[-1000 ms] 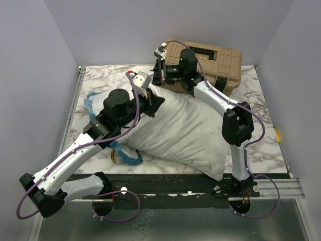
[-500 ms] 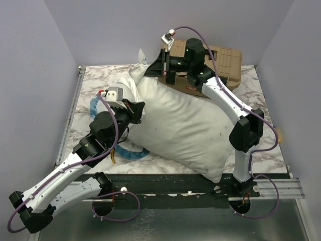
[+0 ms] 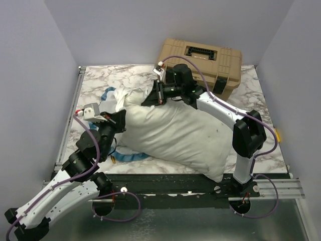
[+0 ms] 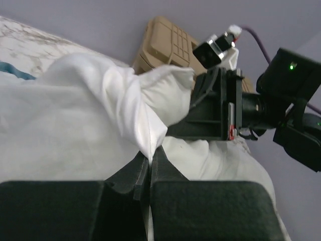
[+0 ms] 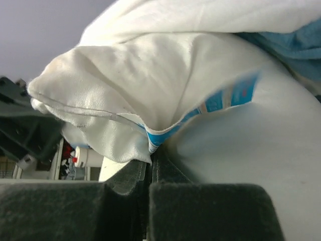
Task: Put the pillow into the pillowcase
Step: Stuff the pillow into the pillowcase.
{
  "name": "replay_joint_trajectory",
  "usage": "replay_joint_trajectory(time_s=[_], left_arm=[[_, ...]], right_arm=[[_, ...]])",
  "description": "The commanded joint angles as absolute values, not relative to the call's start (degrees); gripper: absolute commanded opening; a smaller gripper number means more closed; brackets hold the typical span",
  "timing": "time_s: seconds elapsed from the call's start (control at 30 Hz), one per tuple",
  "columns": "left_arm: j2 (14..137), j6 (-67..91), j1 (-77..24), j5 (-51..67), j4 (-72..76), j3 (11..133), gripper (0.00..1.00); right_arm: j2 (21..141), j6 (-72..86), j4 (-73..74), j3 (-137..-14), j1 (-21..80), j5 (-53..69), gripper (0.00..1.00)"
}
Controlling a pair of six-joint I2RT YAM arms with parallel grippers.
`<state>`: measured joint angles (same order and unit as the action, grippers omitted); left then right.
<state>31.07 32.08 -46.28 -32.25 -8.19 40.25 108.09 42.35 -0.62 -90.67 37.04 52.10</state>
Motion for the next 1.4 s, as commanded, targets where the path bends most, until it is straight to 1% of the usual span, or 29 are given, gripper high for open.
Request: replay_joint_trajectory(time_s=[0.0,0.13,0.3,0.47,0.67,0.77,0.9,1.07,1.1,1.27,1.3,1.37], left_arm=[[27.54,32.26,-46.74,-41.01,-11.97,41.67,0.00],[28.68,27.88,-46.75,-40.25,-14.38,45.12,0.00],[33.21,24.67,-46.75,-37.60,-16.40,49.82,0.00],[37.67,22.49,-46.75,-33.82,-16.34,53.40,0.00],[41.73,18.25,-46.75,-29.93,-15.94,58.78,0.00],[44.33,16.40,-46.76,-25.21,-14.58,62.51,0.00],[50.61,14.53,-46.75,-16.34,-13.63,69.20,0.00],[60.01,15.71,-46.84,-2.92,-13.52,75.80,0.00],[61.03,16.48,-46.80,-1.65,-13.49,76.07,0.00],[60.73,20.64,-47.02,-1.69,-13.40,71.08,0.00],[60.06,20.73,-47.10,-2.61,-13.20,69.83,0.00],[59.01,20.59,-47.06,-6.65,-12.83,68.14,0.00]], right_arm=[[105.38,33.24,9.18,-87.82,37.62,57.91,0.00],[105.75,27.06,16.86,-87.15,39.88,59.15,0.00],[107.71,19.64,27.82,-89.52,43.60,59.02,0.00],[108.27,23.65,24.38,-91.14,45.71,58.43,0.00],[112.54,32.40,20.93,-99.28,47.14,58.31,0.00],[115.47,38.58,16.27,-102.83,47.72,58.83,0.00],[121.27,43.88,14.75,-110.67,48.83,60.13,0.00],[123.20,51.51,4.44,-111.96,47.53,59.05,0.00],[122.76,54.23,0.03,-110.79,46.70,59.03,0.00],[119.95,73.82,-28.82,-101.61,40.23,58.99,0.00],[119.70,75.61,-31.31,-101.58,38.59,58.98,0.00],[118.84,75.24,-30.75,-103.50,36.44,58.84,0.00]])
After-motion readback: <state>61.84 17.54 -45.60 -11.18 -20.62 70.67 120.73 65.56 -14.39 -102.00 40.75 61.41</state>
